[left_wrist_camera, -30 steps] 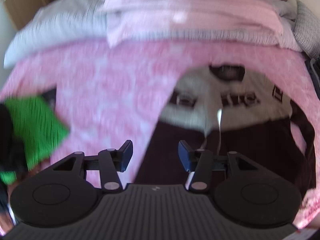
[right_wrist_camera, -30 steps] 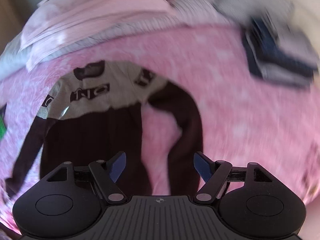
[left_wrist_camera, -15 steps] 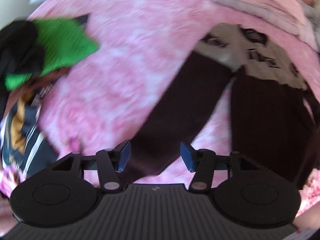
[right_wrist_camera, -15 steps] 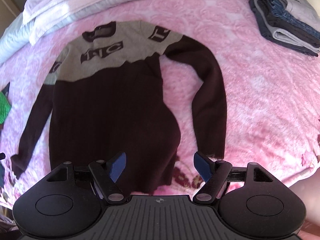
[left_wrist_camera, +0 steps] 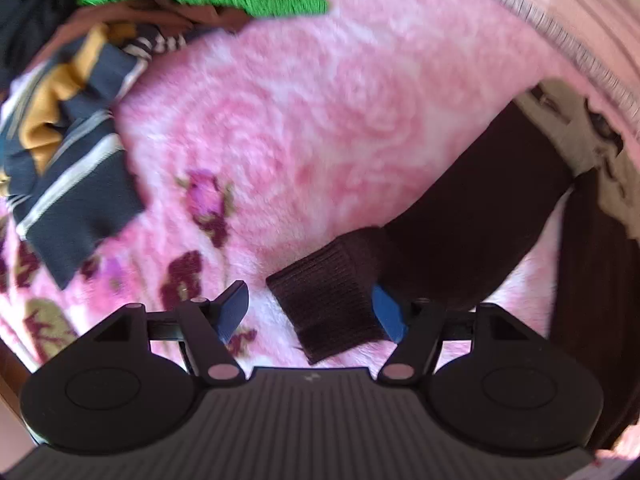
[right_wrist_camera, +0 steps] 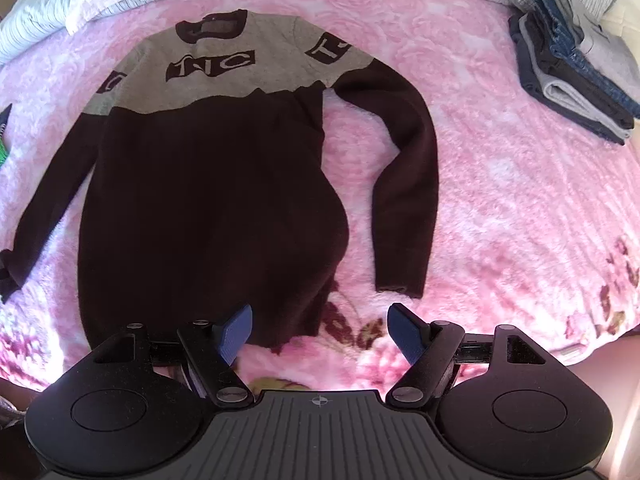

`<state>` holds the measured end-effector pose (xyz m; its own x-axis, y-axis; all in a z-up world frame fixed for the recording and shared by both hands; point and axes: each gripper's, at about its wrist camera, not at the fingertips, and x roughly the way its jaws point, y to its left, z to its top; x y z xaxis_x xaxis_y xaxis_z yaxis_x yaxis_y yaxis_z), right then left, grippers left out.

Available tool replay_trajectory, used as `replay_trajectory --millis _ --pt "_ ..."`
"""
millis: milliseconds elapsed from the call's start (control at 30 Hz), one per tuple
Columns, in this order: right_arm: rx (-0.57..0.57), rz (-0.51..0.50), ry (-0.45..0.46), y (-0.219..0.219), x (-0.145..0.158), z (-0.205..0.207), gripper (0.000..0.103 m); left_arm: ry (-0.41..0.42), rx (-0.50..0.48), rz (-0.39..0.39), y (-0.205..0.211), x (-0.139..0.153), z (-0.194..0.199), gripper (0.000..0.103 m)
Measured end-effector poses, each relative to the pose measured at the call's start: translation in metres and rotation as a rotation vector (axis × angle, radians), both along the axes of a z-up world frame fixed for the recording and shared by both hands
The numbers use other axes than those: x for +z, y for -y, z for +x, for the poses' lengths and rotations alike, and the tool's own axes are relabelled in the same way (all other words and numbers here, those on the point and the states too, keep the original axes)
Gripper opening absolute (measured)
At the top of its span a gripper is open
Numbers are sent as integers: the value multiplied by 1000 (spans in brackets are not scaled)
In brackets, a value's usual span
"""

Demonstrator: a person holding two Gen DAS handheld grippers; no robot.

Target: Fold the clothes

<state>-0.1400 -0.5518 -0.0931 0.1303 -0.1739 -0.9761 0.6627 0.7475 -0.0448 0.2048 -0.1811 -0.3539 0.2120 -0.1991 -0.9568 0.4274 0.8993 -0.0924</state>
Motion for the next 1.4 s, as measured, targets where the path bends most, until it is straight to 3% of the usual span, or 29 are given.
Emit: replay_trajectory --millis 100,167,233,367,433,500,633,733,833,967,1000,1100,1267,1400 --pt "18 -8 -13 -3 -2 4 72 32 -35 26 12 -13 0 65" --pt "24 -5 -15 -3 -4 7 73 75 -92 1 19 -9 -3 19" --pt "33 -5 -11 -4 -5 11 72 82 -129 -4 21 0 -2 11" --pt "46 -18 32 -3 -1 17 72 302 -116 37 6 52 15 11" --pt "39 -20 57 0 0 21 72 359 -46 51 -15 74 43 11" --pt "21 -11 85 6 -1 24 72 400 -39 81 -26 85 68 11" --pt "-12 -6 113 22 -1 26 72 347 -42 143 -10 63 96 27" --pt "-45 -37 124 35 5 13 72 326 -83 245 14 39 89 27" --pt "-121 -57 123 52 0 -17 72 325 -52 239 24 49 70 32" --pt "-230 -8 128 79 -34 -63 72 307 -22 210 36 74 32 37" --pt "-267 18 144 84 -46 -74 71 289 -33 188 42 80 21 37" --pt "-465 172 228 106 -84 -109 47 237 -98 132 69 94 -19 40" --pt "-852 433 462 140 -150 -156 46 141 -149 29 123 109 -81 40" --pt "-1088 546 510 160 -195 -165 44 140 -186 2 155 118 -127 41"
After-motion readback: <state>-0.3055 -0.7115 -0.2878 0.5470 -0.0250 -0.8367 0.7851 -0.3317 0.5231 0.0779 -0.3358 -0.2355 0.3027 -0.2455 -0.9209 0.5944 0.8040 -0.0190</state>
